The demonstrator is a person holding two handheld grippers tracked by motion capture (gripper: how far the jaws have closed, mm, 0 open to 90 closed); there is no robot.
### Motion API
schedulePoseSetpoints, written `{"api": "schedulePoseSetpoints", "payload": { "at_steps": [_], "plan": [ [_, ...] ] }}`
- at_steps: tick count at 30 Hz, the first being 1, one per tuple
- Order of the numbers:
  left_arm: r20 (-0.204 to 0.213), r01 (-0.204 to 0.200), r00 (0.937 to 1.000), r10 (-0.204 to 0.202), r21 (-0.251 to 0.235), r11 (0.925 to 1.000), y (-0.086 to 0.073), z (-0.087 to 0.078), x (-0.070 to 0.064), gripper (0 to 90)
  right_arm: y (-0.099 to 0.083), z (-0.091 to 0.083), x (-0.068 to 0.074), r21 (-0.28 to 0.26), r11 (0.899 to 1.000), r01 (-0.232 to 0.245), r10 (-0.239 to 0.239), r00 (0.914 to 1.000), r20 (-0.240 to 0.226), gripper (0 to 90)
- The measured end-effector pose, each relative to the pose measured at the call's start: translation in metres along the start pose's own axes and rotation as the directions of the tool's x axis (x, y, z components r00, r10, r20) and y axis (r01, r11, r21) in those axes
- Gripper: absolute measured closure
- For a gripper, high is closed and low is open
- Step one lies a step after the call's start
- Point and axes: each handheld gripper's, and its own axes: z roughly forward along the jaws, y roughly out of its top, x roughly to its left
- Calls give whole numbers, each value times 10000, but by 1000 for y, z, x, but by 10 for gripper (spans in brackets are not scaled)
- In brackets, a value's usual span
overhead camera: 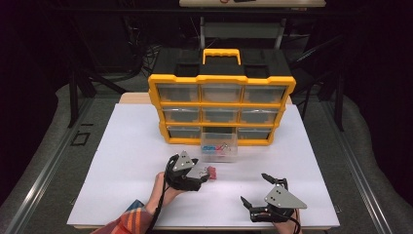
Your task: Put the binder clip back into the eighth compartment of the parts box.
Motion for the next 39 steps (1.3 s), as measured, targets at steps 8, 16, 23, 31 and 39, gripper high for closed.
{"api": "schedulePoseSetpoints", "payload": {
  "at_steps": [8,16,23,31,39],
  "plan": [
    [302,94,9995,-96,47,9999,-2,10,3,424,0,1,-1,34,10000,1,-1,10000,10,32],
    [484,100,9988,-104,81,9999,-2,19,3,542,0,1,0,55,10000,14,-14,10000,8,32],
    [523,122,9985,-129,129,9998,-2,22,4,616,0,1,0,62,10000,11,-11,10000,8,32],
    [569,264,9980,-273,173,9995,-4,25,5,690,0,1,0,70,10000,17,-17,10000,6,32],
    [843,449,9954,-452,52,9990,-5,24,6,732,0,1,0,83,10000,54,-55,10000,39,32]
  ]
}}
